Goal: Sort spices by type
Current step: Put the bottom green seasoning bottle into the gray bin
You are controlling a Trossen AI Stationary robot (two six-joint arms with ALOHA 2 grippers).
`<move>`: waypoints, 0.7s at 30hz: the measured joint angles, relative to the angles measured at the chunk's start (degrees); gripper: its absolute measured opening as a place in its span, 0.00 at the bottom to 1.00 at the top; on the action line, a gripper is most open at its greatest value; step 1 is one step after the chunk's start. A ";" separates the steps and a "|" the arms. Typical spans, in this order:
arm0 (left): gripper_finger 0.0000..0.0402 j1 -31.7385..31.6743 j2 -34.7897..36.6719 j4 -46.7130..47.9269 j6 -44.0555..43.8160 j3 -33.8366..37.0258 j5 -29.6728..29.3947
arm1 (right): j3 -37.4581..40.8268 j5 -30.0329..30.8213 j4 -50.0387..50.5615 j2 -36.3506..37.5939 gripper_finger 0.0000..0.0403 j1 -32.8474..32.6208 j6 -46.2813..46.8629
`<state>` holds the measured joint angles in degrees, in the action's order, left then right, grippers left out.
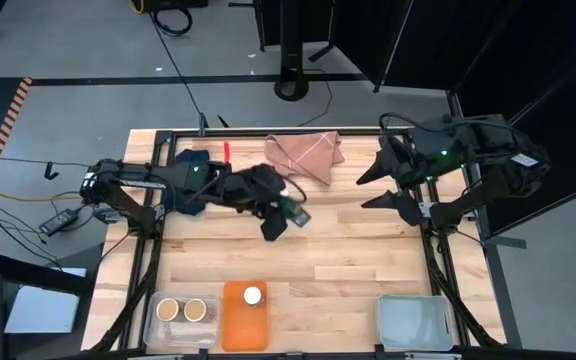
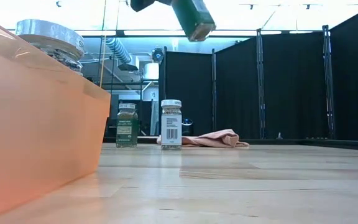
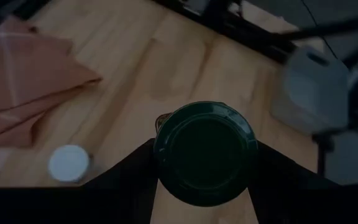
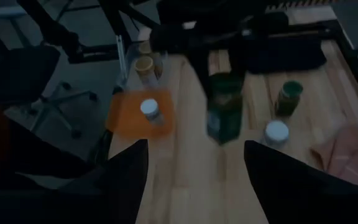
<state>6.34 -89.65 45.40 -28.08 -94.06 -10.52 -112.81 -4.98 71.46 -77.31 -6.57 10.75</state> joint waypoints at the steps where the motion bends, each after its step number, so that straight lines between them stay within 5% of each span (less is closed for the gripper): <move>1: 0.49 0.67 -0.01 0.01 1.04 0.00 0.13 | 0.00 0.45 -0.33 -0.22 0.67 -0.60 -0.10; 9: 0.49 4.47 -0.02 -2.41 5.60 0.00 -0.03 | 0.02 3.39 -2.38 -6.40 0.69 -2.80 -4.55; 21: 0.49 9.49 -0.02 -3.88 5.41 0.07 -5.83 | 0.11 -2.76 -7.14 -18.65 0.74 -3.41 -8.43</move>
<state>15.83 -89.67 41.52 -22.68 -94.00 -16.34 -112.71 -7.75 64.31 -95.95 -9.99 2.33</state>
